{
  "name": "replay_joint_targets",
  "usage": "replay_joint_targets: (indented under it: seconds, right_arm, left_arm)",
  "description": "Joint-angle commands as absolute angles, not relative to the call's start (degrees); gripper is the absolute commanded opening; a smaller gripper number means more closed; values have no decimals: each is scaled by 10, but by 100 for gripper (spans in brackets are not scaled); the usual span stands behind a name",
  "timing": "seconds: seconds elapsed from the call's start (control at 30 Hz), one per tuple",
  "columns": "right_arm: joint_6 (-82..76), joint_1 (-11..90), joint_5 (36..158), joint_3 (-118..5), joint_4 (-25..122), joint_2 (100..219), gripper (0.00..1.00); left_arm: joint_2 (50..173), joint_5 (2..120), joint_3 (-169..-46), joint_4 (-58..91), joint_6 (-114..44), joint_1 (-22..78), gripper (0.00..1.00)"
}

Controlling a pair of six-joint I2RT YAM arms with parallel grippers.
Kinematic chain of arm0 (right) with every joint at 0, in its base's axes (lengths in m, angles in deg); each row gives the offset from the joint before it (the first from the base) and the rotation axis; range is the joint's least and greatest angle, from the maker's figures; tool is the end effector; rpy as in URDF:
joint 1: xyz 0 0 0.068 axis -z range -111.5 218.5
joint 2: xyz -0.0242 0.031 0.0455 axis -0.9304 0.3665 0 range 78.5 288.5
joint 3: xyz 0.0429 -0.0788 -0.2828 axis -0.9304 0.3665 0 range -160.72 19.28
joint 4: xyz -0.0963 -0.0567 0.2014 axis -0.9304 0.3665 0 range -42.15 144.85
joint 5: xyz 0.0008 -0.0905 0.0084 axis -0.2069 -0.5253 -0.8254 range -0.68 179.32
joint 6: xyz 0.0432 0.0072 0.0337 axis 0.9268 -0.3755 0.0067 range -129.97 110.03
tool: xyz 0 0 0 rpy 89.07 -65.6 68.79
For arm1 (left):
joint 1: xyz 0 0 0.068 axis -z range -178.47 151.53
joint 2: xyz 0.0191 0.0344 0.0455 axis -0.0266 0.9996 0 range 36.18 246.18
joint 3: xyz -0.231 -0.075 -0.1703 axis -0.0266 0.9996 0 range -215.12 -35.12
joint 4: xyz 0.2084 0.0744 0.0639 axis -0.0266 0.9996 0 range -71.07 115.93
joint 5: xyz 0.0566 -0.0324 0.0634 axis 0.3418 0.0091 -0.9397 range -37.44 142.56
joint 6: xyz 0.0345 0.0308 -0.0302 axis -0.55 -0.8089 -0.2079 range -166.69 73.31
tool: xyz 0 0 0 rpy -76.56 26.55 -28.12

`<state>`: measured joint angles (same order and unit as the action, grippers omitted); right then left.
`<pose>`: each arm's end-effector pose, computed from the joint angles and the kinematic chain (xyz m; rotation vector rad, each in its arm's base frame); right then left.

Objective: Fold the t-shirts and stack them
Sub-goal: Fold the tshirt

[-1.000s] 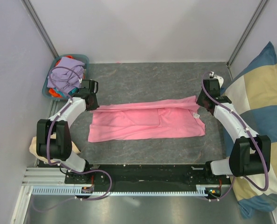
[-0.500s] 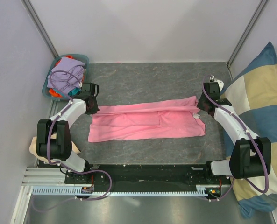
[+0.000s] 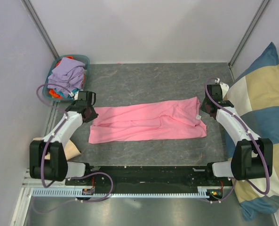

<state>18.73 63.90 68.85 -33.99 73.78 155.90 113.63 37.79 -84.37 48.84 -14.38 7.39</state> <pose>0.2449 0.0065 0.2797 0.6478 2.2884 -0.1635 0.2302 -0.0140 0.2544 -0.6710 2.4452 0.0734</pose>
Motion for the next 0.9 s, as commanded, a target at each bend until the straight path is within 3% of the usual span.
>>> replay_joint_targets:
  seconds: [0.0, 0.17, 0.2, 0.23, 0.53, 0.87]
  right_arm:
    - [201, 642, 672, -336, 736, 1546, 42]
    - [189, 641, 707, -327, 715, 1546, 48]
    - [187, 642, 726, -326, 711, 1547, 49]
    - [181, 642, 738, -322, 706, 1546, 50]
    - [130, 641, 920, -301, 610, 1542, 51]
    - [159, 604, 958, -363, 569, 1658, 51]
  left_arm:
    - [1065, 318, -833, 479, -101, 72, 30]
    - [1026, 318, -840, 476, -117, 72, 31]
    - [1023, 322, -840, 474, -118, 72, 35]
    - [1019, 333, -838, 472, -119, 72, 51]
    - [923, 448, -777, 413, -129, 75, 93]
    - [825, 492, -723, 415, -131, 81, 96]
